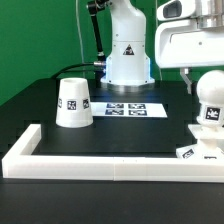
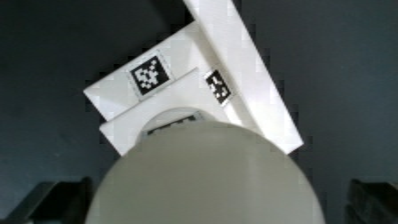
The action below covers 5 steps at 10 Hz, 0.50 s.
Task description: Assemble lamp
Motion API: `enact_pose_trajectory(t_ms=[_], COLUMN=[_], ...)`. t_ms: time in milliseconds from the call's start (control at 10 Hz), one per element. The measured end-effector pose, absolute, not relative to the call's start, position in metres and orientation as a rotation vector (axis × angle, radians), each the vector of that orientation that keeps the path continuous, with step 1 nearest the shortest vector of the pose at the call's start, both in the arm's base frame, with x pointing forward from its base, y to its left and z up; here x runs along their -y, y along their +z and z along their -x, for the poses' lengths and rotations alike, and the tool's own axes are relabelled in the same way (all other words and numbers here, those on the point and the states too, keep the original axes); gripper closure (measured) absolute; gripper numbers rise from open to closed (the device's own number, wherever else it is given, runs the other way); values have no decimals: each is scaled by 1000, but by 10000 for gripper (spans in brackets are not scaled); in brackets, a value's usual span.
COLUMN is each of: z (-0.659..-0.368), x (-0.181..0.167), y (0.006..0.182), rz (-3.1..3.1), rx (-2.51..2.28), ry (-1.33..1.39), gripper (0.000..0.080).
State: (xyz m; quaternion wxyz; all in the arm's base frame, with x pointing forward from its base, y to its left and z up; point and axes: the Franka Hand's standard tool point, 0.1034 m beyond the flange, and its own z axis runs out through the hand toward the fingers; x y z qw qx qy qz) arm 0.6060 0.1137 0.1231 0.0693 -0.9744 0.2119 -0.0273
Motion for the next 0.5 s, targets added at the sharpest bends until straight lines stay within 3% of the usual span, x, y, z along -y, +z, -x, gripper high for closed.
enact_pose_trajectory(t_ms=[500], z=[-606], x=[-113], y=[123], rz=[3050], rx=[-7], ry=[-129], gripper=[100])
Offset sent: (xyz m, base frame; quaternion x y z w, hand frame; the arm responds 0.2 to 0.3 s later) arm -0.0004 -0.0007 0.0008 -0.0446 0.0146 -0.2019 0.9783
